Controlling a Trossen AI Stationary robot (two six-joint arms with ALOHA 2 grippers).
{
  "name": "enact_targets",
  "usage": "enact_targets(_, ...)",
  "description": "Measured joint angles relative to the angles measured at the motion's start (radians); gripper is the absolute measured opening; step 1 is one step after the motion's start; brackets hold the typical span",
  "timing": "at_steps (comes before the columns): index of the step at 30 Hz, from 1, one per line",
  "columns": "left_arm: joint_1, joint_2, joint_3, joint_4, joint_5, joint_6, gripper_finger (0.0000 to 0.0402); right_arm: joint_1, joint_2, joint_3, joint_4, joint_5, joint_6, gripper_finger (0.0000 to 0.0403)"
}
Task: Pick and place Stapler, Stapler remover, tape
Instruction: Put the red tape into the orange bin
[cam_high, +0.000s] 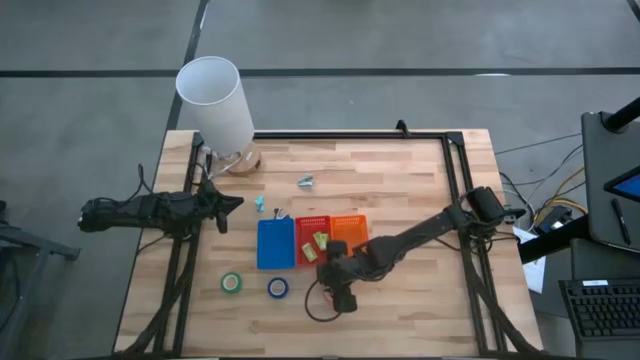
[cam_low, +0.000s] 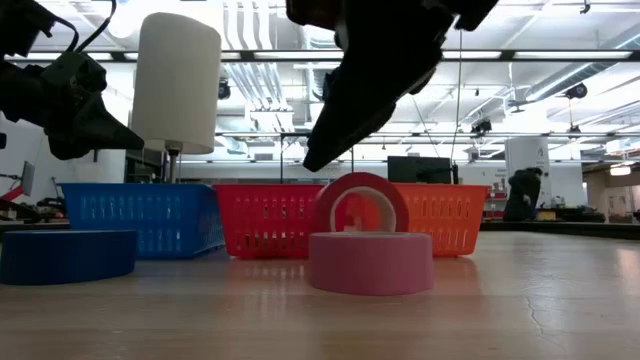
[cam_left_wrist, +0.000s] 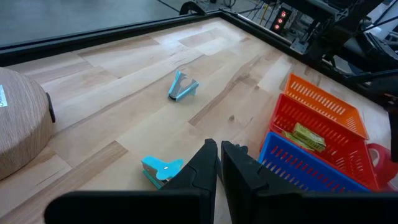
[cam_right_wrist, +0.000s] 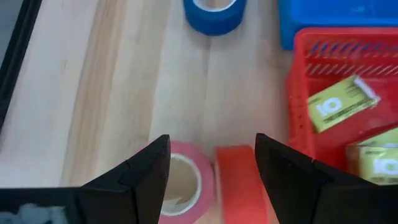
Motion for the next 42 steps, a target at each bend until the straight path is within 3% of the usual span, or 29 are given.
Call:
enact_targets(20,0.0,0.0,0.0,0.0,0.0,0.0,0.0026,0.0,0.006,-0.008,-0.162,0.019,0.033,0.0222)
enact_targets(26,0.0,0.0,0.0,0.0,0.0,0.0,0.0026,0.0,0.006,-0.017,-0.261,0.02,0.056,0.0189)
enact_targets(35,-0.001,0.0,0.0,0.0,0.0,0.0,0.0026,0.0,0.001,0.0,-0.215,0.019,0.049,0.0105)
enact_targets(42,-0.001,0.0,0.0,0.0,0.0,0.0,0.0026,0.0,0.001,0.0,-0.174,0.005,0.056,0.0117)
